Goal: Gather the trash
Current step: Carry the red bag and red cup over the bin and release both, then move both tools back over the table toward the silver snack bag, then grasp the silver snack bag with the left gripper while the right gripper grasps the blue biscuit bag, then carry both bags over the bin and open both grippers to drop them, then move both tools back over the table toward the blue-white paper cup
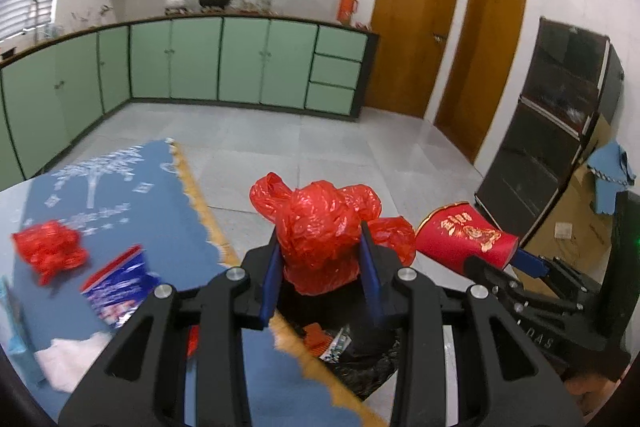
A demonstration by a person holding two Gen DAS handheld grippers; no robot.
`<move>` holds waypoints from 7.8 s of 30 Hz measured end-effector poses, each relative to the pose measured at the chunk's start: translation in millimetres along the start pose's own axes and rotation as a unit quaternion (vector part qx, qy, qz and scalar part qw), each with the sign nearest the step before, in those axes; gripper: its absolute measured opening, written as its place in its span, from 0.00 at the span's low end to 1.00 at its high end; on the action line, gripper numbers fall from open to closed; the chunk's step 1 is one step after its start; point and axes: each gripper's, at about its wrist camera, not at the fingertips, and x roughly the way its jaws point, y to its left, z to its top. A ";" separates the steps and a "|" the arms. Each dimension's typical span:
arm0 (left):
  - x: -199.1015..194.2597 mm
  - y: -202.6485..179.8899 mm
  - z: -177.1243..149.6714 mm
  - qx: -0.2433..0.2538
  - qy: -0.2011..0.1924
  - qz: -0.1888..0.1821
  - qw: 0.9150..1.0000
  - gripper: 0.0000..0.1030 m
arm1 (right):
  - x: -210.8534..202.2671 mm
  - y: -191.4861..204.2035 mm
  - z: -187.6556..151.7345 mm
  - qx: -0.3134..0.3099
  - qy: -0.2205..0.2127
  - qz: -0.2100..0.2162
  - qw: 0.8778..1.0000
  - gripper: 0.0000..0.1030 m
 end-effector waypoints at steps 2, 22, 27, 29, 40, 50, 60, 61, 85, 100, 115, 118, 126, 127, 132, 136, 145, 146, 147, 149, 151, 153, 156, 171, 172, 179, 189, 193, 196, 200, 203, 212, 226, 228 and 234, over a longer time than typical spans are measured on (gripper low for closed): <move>19.9 -6.0 1.1 0.005 0.013 -0.006 1.000 0.32 | 10.4 -5.2 -2.7 0.002 0.009 -0.007 1.000 0.62; 31.8 8.2 22.0 -0.027 0.017 -0.017 0.999 0.58 | 52.7 -30.2 -9.2 -0.003 0.046 -0.048 0.998 0.79; -9.7 30.0 21.3 -0.041 -0.012 0.023 0.999 0.60 | 25.3 -8.9 1.6 -0.009 0.015 -0.033 0.999 0.83; -29.1 41.6 18.1 -0.051 -0.023 0.045 0.997 0.62 | 14.7 4.8 8.0 -0.013 0.004 -0.021 1.000 0.85; -133.1 121.0 -28.7 -0.079 -0.036 0.194 0.977 0.64 | -20.1 104.5 9.6 -0.054 -0.029 0.073 0.995 0.90; -205.1 201.7 -81.7 -0.123 -0.017 0.317 0.940 0.66 | -15.6 193.2 -17.5 -0.097 -0.003 0.135 0.986 0.91; -220.8 248.2 -125.0 -0.161 0.025 0.331 0.930 0.66 | -12.6 237.0 -38.6 -0.139 0.013 0.145 0.979 0.91; -217.9 252.0 -127.8 -0.163 0.030 0.330 0.929 0.67 | -12.2 240.3 -39.7 -0.142 0.015 0.145 0.979 0.91; -186.7 283.7 -158.9 -0.186 0.075 0.337 0.920 0.70 | 6.8 273.5 -47.3 -0.173 0.038 0.134 0.975 0.91; -211.6 280.4 -154.3 -0.206 0.033 0.336 0.918 0.33 | 15.2 261.5 -43.6 -0.164 0.038 0.124 0.978 0.90; -213.2 248.0 -100.1 -0.175 -0.026 0.291 0.940 0.22 | 59.0 231.6 -34.8 -0.142 0.049 0.086 0.985 0.90; -202.3 238.1 -90.4 -0.167 -0.029 0.281 0.945 0.22 | 67.1 229.1 -31.2 -0.139 0.047 0.080 0.986 0.90; -170.1 222.7 -81.5 -0.146 -0.022 0.272 0.951 0.22 | 90.8 226.7 -30.2 -0.138 0.063 0.075 0.986 0.90; -164.7 222.8 -81.3 -0.146 -0.019 0.272 0.951 0.22 | 93.9 226.3 -30.2 -0.137 0.068 0.075 0.985 0.90; -155.2 224.6 -81.9 -0.144 -0.011 0.276 0.950 0.22 | 110.3 224.6 -32.1 -0.132 0.104 0.088 0.982 0.83; -155.9 225.4 -80.5 -0.138 -0.011 0.282 0.949 0.22 | 113.8 227.6 -36.0 -0.133 0.123 0.109 0.977 0.52; -166.4 215.8 -72.1 -0.128 -0.026 0.287 0.949 0.22 | 96.0 219.8 -25.3 -0.109 0.102 0.142 0.979 0.09; -168.6 215.1 -70.4 -0.127 -0.029 0.287 0.949 0.22 | 91.2 218.6 -22.5 -0.106 0.096 0.146 0.979 0.07; -171.1 213.4 -67.9 -0.126 -0.033 0.286 0.949 0.22 | 86.1 218.2 -19.3 -0.105 0.088 0.148 0.979 0.07; -174.5 210.1 -64.3 -0.123 -0.039 0.285 0.950 0.22 | 78.7 219.1 -12.3 -0.106 0.076 0.151 0.980 0.06; -177.8 204.8 -60.0 -0.119 -0.046 0.284 0.950 0.22 | 70.9 217.7 -6.3 -0.107 0.063 0.153 0.980 0.05; -180.3 200.9 -55.4 -0.114 -0.051 0.280 0.952 0.22 | 61.2 215.4 0.4 -0.109 0.047 0.151 0.981 0.05; -182.4 191.1 -47.4 -0.104 -0.061 0.270 0.955 0.22 | 50.1 209.0 9.4 -0.104 0.031 0.152 0.982 0.04; -137.3 102.5 -9.5 -0.042 -0.081 0.162 0.983 0.22 | 3.0 128.7 45.5 -0.068 -0.033 0.095 0.993 0.04; -130.5 92.8 -6.7 -0.036 -0.080 0.150 0.985 0.22 | 2.4 121.7 46.3 -0.066 -0.034 0.088 0.993 0.04; -76.5 41.5 1.2 -0.008 -0.059 0.079 0.995 0.22 | 3.6 61.7 44.9 -0.034 -0.030 0.029 0.999 0.04; 18.9 -9.8 12.8 0.012 -0.010 -0.020 1.000 0.22 | 28.4 -7.0 28.2 -0.003 0.006 -0.038 0.999 0.04; 53.7 -19.2 13.9 0.013 0.022 -0.055 0.998 0.22 | 43.8 -22.6 18.8 0.007 0.025 -0.055 0.998 0.04; 78.4 -23.3 8.7 0.022 0.048 -0.067 0.996 0.27 | 59.1 -33.7 12.0 0.018 0.041 -0.067 0.997 0.04; 97.0 -26.3 4.5 0.024 0.072 -0.077 0.994 0.46 | 78.1 -49.1 2.1 0.028 0.062 -0.075 0.995 0.07; 99.7 -24.1 3.1 0.019 0.080 -0.082 0.993 0.48 | 87.1 -55.4 -2.2 0.030 0.074 -0.082 0.993 0.13; 73.4 -2.7 10.5 -0.006 0.062 -0.075 0.995 0.52 | 80.4 -55.6 -4.4 0.034 0.068 -0.088 0.993 0.40; -54.5 87.0 4.2 -0.062 -0.015 0.070 0.996 0.66 | 20.4 36.0 18.1 -0.015 -0.002 -0.015 1.000 0.91; -73.5 102.4 -3.1 -0.070 -0.019 0.101 0.992 0.66 | 14.6 55.0 18.0 -0.024 -0.007 0.007 1.000 0.91; -133.6 146.2 -30.0 -0.083 -0.026 0.190 0.978 0.66 | 9.2 120.5 10.0 -0.052 -0.005 0.076 0.996 0.92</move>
